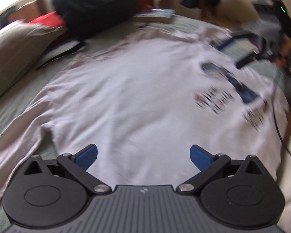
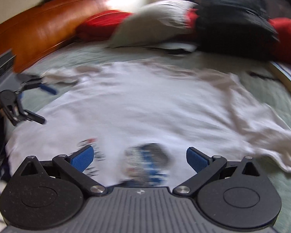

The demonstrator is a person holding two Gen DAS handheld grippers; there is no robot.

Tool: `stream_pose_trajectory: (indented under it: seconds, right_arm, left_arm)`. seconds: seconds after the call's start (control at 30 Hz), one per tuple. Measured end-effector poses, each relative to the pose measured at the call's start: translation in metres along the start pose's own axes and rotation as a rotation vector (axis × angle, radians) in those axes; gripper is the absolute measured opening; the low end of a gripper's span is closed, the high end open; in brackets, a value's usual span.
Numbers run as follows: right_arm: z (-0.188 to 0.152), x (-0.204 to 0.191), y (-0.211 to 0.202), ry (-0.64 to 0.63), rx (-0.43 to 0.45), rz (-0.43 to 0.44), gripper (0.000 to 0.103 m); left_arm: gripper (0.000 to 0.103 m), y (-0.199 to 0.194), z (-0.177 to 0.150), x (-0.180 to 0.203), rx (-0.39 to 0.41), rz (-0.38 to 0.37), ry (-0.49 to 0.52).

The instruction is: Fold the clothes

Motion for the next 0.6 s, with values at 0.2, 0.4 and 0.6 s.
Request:
stream_pose_trajectory:
  seconds: [0.2,0.4,0.6]
  right_arm:
    - [-0.018,-0.037,0.025,-0.084,-0.072,0.038,0.103]
    - [-0.038,-0.018,0.019,-0.014,-0.099,-0.008,0.103]
    - [-0.034,-0.04,0.001,-0.041,-0.051,-0.016,0.103]
  left_arm:
    - [0.102,-0.006,-0.057,0.012,-0.048,-0.054,-0.129]
    - [0.102,-0.042,-0.086,0.012,-0.041,-0.03,-0.21]
    - [0.102,-0.052,-0.043,0.024,0.106,0.019,-0.205]
Point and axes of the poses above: each gripper's, at about its wrist camera, not at the fingertips, and y roughly the way its jaws point, x to its right, z to its top, the point moved 9 cm from there along y, roughly the way its jaws point, and after that the axes turned 5 degrees about -x, right-handed, at the moved point
